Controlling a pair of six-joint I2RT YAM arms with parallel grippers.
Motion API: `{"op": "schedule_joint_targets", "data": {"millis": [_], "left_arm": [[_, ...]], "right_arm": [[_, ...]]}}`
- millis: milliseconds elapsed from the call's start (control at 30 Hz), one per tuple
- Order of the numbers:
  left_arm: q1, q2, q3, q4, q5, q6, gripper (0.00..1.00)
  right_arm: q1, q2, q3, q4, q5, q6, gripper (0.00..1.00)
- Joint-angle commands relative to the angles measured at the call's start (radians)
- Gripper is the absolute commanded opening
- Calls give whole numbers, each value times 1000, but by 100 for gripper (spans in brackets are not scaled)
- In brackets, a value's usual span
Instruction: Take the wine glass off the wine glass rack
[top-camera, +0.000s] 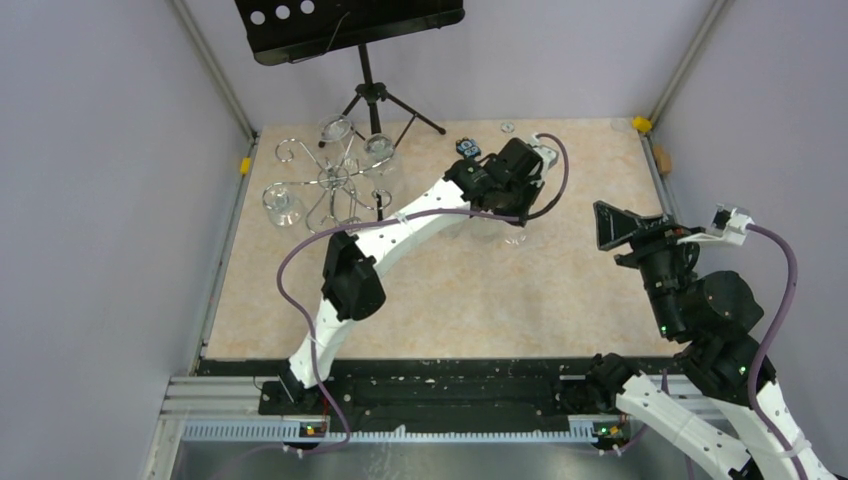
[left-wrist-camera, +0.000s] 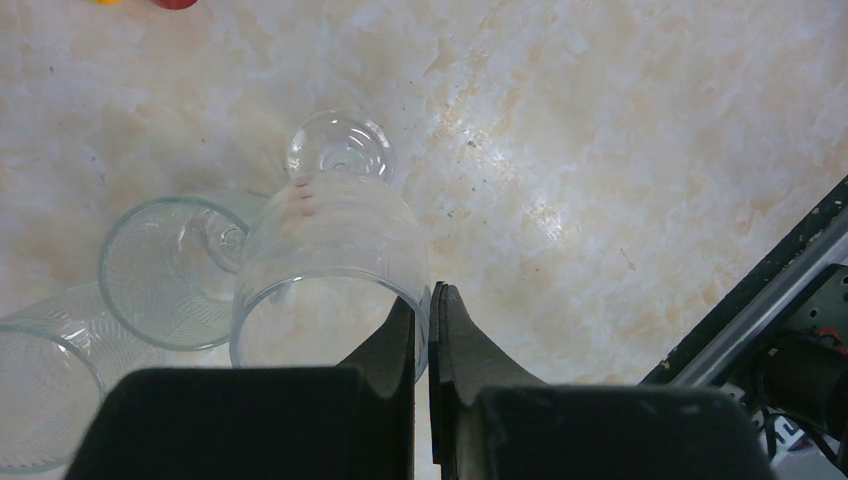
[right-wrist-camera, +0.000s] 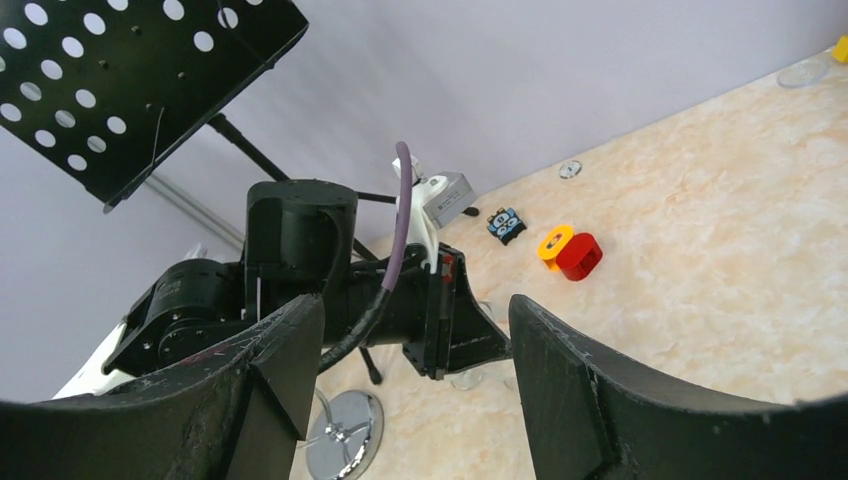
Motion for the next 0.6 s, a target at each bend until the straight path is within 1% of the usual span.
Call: {"op": "schedule_joint_targets", "data": {"millis": [0, 33, 100, 200, 433, 500, 567], "left_arm": [[-14, 1, 54, 37, -33, 78, 0], [-14, 6, 55, 38, -62, 84, 1], [-16, 12, 57, 44, -78, 91, 4], [-16, 25, 56, 60, -62, 93, 10], [-16, 50, 61, 74, -54, 99, 16], [-15, 54, 62, 75, -61, 102, 20], [-16, 54, 63, 78, -66, 105, 29]], "right_arm": [[5, -1, -2, 0, -30, 35, 68], [5, -1, -2, -2, -34, 40, 68], [5, -1, -3, -6, -40, 48, 68], [5, -2, -11, -6, -42, 60, 67], [6, -1, -38, 29, -68, 90, 66], [5, -1, -41, 30, -72, 92, 65], [5, -1, -41, 29, -74, 92, 65]]}}
